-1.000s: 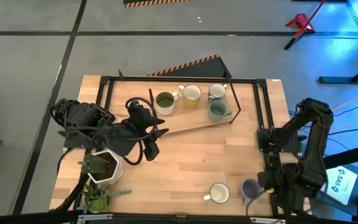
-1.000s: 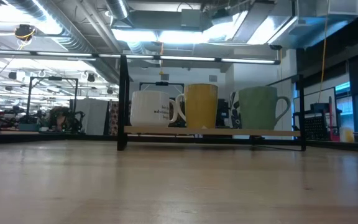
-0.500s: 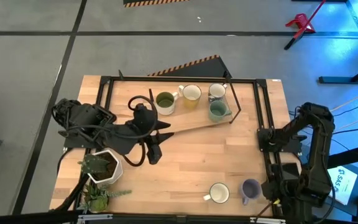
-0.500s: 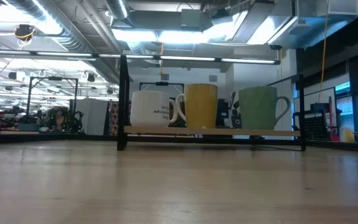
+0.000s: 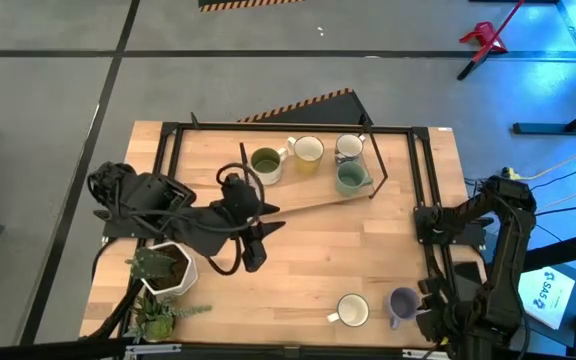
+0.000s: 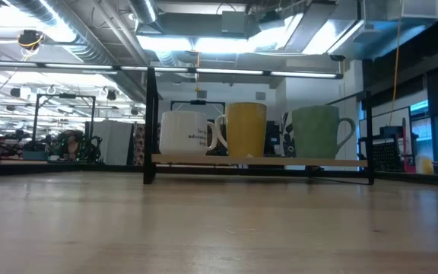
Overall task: Place coffee mugs
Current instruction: Put the violet mug on the shelf
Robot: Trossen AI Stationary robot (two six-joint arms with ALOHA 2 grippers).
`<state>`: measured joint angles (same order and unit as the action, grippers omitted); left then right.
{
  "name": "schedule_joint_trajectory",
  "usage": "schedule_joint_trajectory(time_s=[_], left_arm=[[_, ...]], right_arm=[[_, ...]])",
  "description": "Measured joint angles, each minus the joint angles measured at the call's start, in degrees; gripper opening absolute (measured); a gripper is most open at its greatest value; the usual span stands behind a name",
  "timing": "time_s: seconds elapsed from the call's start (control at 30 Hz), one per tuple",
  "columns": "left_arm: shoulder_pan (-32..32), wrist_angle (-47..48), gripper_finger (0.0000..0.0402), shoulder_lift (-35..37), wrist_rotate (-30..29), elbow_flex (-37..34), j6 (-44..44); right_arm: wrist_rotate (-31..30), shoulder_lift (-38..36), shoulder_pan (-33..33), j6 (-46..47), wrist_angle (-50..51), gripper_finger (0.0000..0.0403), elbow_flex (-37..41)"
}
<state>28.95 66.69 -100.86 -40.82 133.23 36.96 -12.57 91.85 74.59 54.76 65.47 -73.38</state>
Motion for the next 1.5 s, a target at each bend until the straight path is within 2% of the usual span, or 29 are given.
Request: schedule_joint_trajectory(time_s=[0.23, 0.57, 0.73, 1.03, 1.4, 1.5], left_arm=[[0.1, 0.0, 0.0142, -0.8, 1.9, 0.0, -0.6], [0.3, 0.1, 0.0142, -0.9, 3.4, 0.0, -3.6], [0.3, 0.1, 0.0142, -0.9, 5.1, 0.0, -6.1], [0.3, 0.5, 0.0142, -0.9, 7.3, 0.0, -10.4], [-0.5, 5.4, 0.0142, -0.9, 7.5, 0.0, -13.2], [-0.7, 5.6, 0.0142, -0.9, 7.6, 0.0, -13.6]], right_arm=[[3.8, 0.7, -0.7, -5.6, -3.0, 0.0143, 0.0], [7.8, 3.6, -8.6, -11.8, -2.3, 0.0143, -0.1], [7.6, 4.6, -11.2, -14.4, -2.5, 0.0143, -0.1], [1.3, 4.5, -19.8, -20.8, -1.3, 0.0143, -0.1], [-5.8, 4.5, -36.0, -37.3, -5.5, 0.0143, 0.0], [-6.3, 4.5, -38.9, -38.8, -5.0, 0.0143, -1.7]])
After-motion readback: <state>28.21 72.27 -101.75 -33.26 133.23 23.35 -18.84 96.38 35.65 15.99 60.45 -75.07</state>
